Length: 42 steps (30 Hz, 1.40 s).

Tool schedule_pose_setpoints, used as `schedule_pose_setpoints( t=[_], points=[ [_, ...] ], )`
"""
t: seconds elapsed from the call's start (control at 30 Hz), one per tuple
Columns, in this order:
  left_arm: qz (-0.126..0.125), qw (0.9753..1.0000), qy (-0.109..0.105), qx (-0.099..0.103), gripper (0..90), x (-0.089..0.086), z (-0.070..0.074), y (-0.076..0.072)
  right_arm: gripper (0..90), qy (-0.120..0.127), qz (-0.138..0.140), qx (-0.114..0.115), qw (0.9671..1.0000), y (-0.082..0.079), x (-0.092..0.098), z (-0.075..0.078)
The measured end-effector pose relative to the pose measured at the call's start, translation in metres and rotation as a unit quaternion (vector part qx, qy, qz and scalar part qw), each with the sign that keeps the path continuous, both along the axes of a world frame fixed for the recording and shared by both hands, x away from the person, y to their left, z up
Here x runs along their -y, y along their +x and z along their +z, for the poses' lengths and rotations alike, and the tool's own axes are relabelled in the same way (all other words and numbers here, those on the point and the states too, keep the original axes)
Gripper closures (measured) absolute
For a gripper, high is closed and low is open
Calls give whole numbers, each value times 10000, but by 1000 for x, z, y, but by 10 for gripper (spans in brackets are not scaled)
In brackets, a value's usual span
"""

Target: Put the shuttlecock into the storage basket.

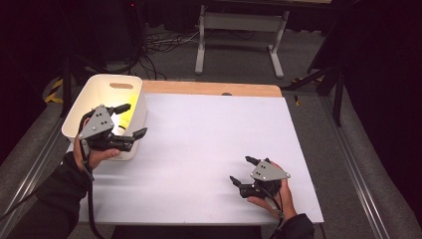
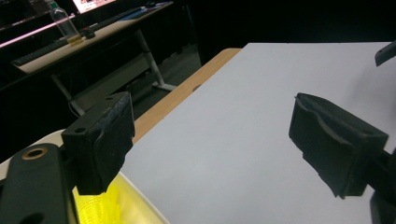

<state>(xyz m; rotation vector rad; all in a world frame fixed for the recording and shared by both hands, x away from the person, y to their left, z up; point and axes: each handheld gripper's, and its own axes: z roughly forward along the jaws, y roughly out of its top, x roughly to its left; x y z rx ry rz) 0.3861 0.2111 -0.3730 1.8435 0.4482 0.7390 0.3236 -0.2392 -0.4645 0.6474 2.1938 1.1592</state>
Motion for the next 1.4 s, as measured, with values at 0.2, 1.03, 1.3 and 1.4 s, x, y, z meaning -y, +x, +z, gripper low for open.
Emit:
schedule_pose_setpoints(
  t=[0.2, 1.03, 1.3, 1.4],
  points=[
    [-81, 9999, 97, 60, 143, 7, -2, -3, 196, -1, 8, 5, 10000, 0, 0, 0],
    [-548, 9983, 212, 39, 134, 33, -17, -18, 196, 6, 27, 35, 10000, -2, -2, 1],
    [-663, 9974, 291, -23, 135, 39, -32, -22, 196, -24, 55, 52, 10000, -4, -4, 2],
    [-706, 9970, 282, -111, 137, 41, -40, -24, 196, -53, 56, 66, 9999, -5, -5, 2]
  ],
)
